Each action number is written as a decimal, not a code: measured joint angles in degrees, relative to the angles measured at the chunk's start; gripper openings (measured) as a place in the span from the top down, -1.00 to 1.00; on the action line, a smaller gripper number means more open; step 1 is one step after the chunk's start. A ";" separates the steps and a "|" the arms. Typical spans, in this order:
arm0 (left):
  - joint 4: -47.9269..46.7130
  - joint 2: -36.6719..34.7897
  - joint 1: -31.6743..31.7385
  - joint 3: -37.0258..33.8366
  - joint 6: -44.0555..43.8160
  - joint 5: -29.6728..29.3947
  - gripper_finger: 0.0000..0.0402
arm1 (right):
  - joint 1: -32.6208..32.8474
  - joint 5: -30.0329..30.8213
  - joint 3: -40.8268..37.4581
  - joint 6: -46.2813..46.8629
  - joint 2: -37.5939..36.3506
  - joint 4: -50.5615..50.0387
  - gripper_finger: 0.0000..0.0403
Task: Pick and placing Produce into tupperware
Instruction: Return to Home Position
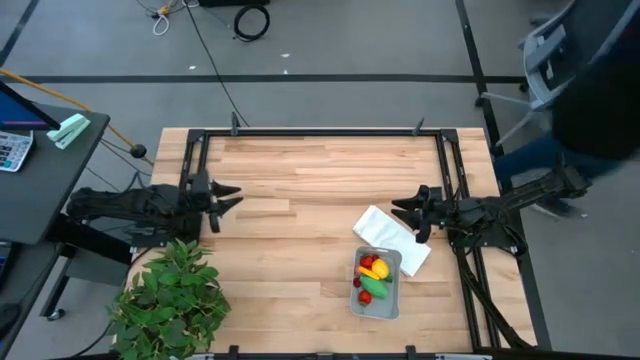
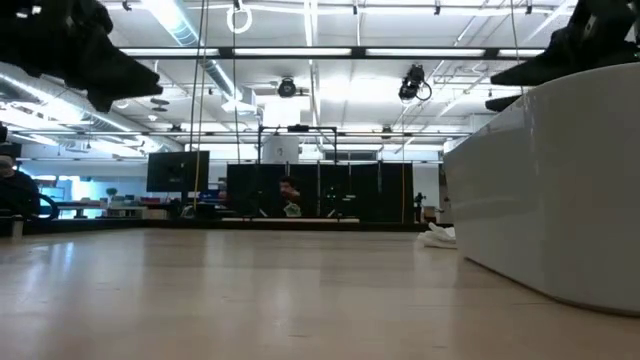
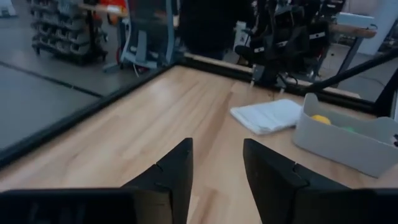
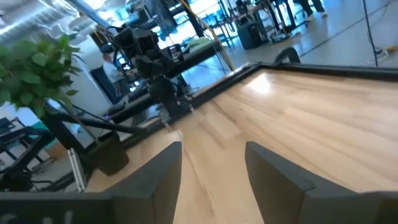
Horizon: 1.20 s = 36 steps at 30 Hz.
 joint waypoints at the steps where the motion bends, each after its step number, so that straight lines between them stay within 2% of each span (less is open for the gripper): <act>1: -0.15 0.00 0.00 -0.54 -1.18 0.02 0.26 | -0.03 0.12 -0.25 0.56 0.19 -0.01 0.08; 7: -0.28 0.00 0.00 -4.53 -5.48 0.03 0.30 | -0.04 1.01 -1.00 0.81 0.32 -0.75 0.08; 14: 2.36 0.03 0.00 -9.29 -4.29 0.04 0.30 | -0.04 1.69 -1.00 -1.09 0.34 -0.82 0.08; 20: 3.87 0.51 0.00 -9.52 -2.76 0.03 0.26 | -0.04 1.67 -1.00 -1.56 0.34 -1.12 0.08; 29: 2.92 3.12 -0.09 -9.47 1.28 0.21 0.31 | -0.04 1.67 -0.34 -1.40 0.34 -3.44 0.08; 36: 2.54 5.86 -0.09 -9.49 5.28 3.46 0.29 | -0.04 1.66 -0.32 -1.13 0.34 -3.42 0.08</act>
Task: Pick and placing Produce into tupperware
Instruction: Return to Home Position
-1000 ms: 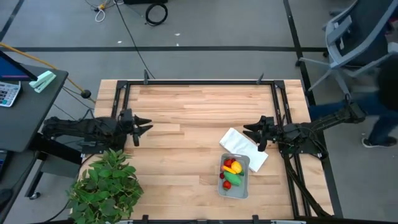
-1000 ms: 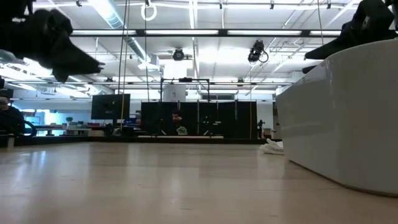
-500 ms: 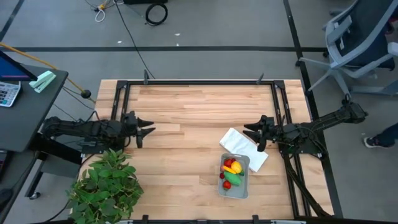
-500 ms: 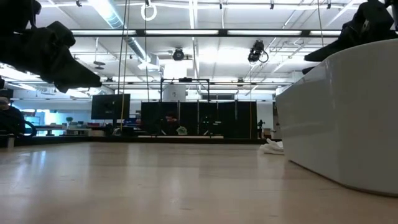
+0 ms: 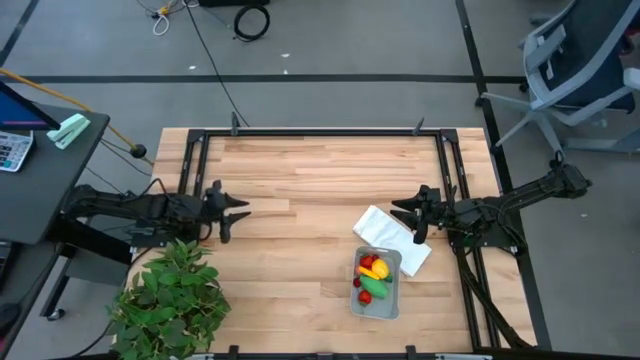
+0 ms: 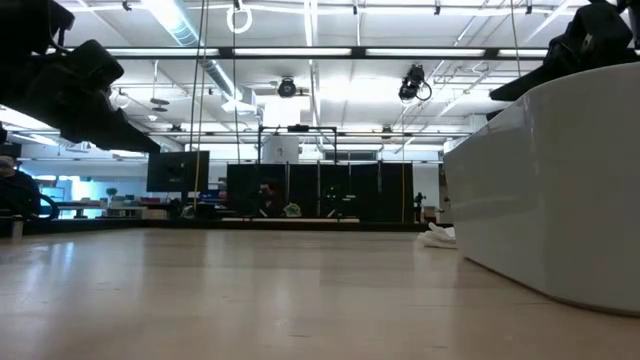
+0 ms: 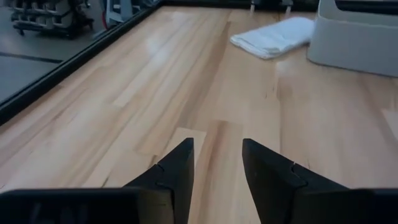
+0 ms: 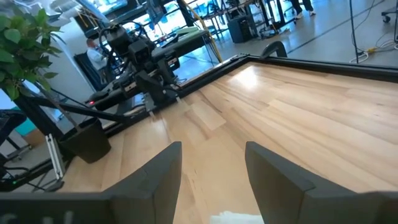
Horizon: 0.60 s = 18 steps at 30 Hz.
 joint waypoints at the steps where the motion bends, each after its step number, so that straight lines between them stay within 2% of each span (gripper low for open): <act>1: 0.00 0.36 0.00 -0.01 -0.05 0.05 0.29 | 0.00 -0.02 0.04 0.00 0.00 0.00 0.08; 10: 1.09 0.63 0.00 -0.11 -1.50 0.24 0.32 | 0.00 -0.02 0.06 -0.04 0.00 0.00 0.08; 18: 1.31 0.63 0.00 -0.14 -1.70 0.25 0.27 | 0.00 -0.02 0.08 -0.05 0.00 0.00 0.08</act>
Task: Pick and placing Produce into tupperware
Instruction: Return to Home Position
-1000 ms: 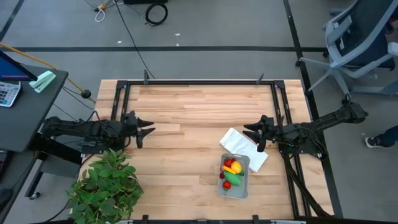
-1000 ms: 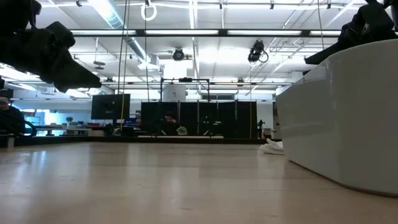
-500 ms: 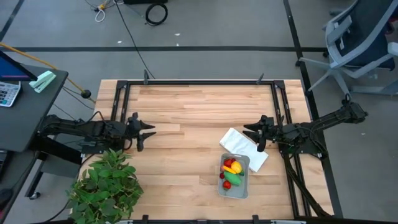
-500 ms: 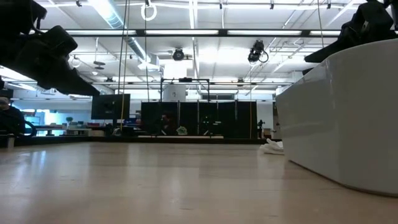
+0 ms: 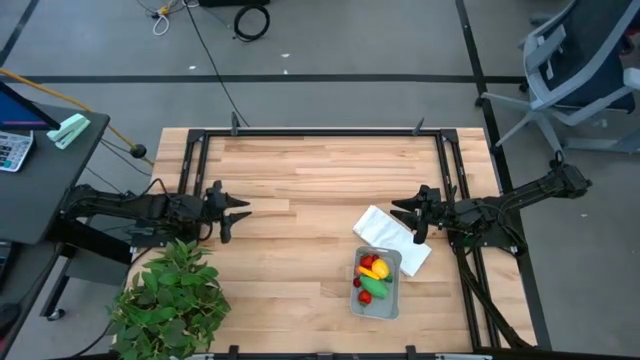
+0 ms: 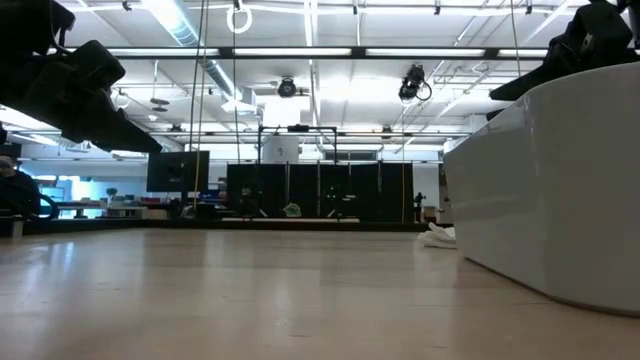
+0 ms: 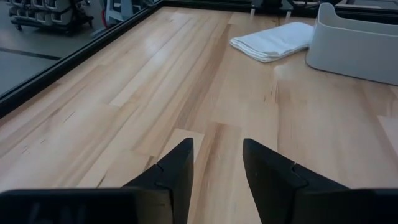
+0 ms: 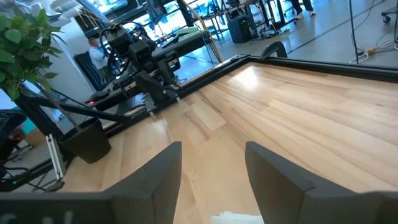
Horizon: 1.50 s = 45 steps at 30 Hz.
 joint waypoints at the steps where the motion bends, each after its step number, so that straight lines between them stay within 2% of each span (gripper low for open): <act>1: 0.00 0.00 0.00 0.00 0.00 -0.02 0.27 | -0.01 0.00 0.00 -0.01 0.00 0.00 0.08; 9: 0.04 0.00 0.00 -0.02 0.02 -0.02 0.32 | 0.00 0.00 0.07 0.00 0.00 0.02 0.08; 20: 0.07 0.00 0.00 -0.02 -0.02 -0.01 0.26 | -0.02 0.00 0.07 -0.01 0.00 0.01 0.08; 45: 0.08 0.00 0.00 -0.02 -0.02 -0.02 0.31 | -0.01 0.00 0.07 0.01 0.00 0.01 0.08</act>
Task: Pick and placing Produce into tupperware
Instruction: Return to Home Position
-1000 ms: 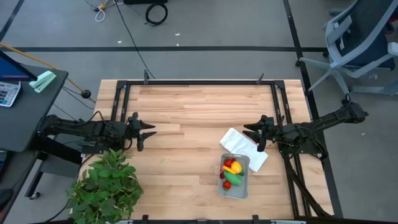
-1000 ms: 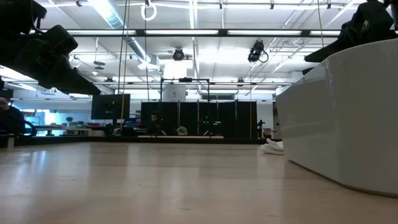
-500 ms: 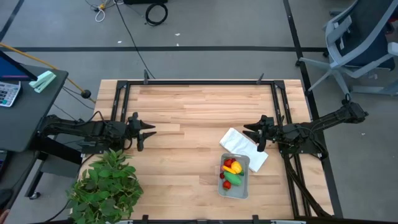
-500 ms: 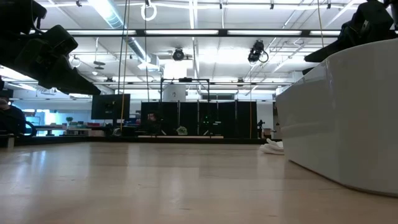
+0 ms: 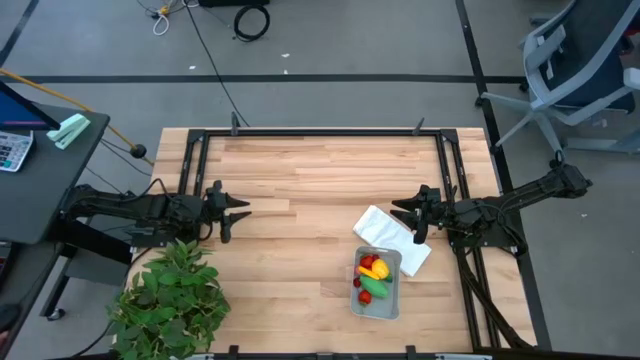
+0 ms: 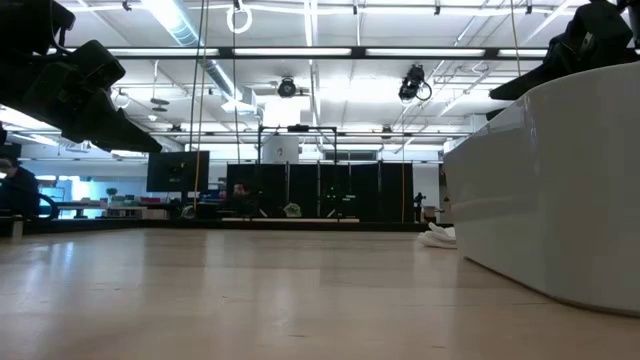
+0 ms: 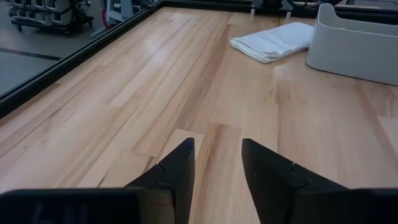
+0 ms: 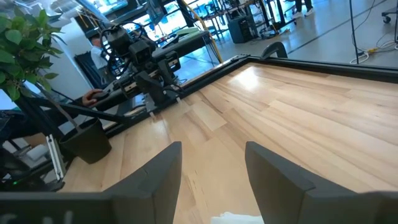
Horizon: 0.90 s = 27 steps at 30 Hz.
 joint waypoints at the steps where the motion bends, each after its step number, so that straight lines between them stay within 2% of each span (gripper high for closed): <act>1: 0.01 0.00 0.00 0.00 0.02 0.00 0.31 | 0.00 0.00 0.00 0.00 0.00 -0.01 0.08; 27: 0.01 0.00 0.00 0.00 0.04 0.00 0.30 | 0.00 0.00 0.00 -0.01 0.00 -0.01 0.08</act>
